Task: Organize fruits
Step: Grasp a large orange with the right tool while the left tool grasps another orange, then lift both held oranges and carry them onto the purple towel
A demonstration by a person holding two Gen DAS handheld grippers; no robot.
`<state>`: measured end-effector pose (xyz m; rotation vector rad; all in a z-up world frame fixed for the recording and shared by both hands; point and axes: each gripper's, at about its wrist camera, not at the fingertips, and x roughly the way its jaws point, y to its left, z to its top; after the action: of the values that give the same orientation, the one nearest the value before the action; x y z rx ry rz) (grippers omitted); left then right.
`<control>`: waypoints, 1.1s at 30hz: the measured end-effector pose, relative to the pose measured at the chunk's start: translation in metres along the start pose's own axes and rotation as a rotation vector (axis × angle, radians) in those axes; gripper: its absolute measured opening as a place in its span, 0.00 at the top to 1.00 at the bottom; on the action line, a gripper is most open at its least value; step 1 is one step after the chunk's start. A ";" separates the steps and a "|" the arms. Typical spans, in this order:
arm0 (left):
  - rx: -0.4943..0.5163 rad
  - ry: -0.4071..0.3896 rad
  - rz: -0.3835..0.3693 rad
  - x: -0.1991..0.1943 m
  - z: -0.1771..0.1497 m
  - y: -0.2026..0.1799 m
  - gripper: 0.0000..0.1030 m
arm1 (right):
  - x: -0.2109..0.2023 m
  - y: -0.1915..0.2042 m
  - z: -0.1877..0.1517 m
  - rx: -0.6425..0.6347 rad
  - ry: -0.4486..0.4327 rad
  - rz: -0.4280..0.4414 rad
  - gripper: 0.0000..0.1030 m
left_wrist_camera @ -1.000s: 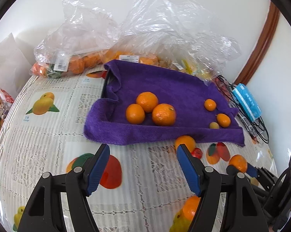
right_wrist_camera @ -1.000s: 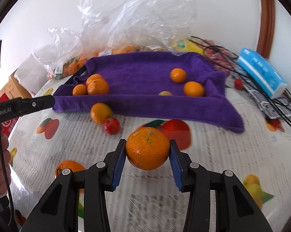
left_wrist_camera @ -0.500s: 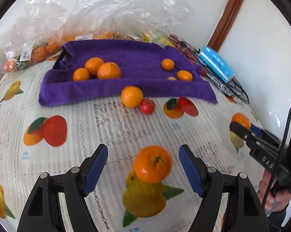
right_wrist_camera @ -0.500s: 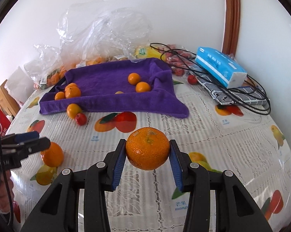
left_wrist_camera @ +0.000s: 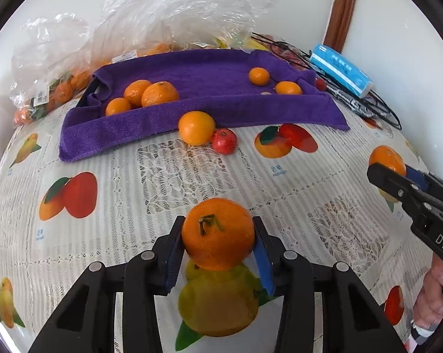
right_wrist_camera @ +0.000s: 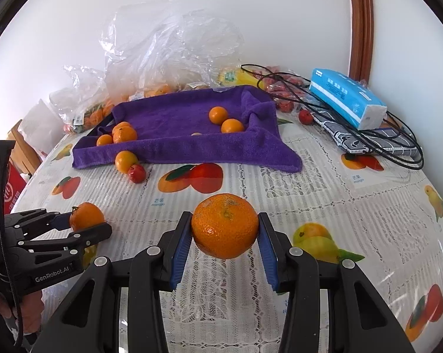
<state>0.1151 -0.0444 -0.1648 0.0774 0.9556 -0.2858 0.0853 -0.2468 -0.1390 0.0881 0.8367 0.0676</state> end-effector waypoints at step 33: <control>-0.229 -0.155 0.057 -0.014 0.118 0.083 0.60 | 0.041 0.043 0.142 -0.074 -0.145 0.090 0.58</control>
<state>0.2242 0.0155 -0.0904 -0.1256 0.8248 -0.1265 0.2172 -0.2078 -0.0702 0.0604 0.6844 0.1746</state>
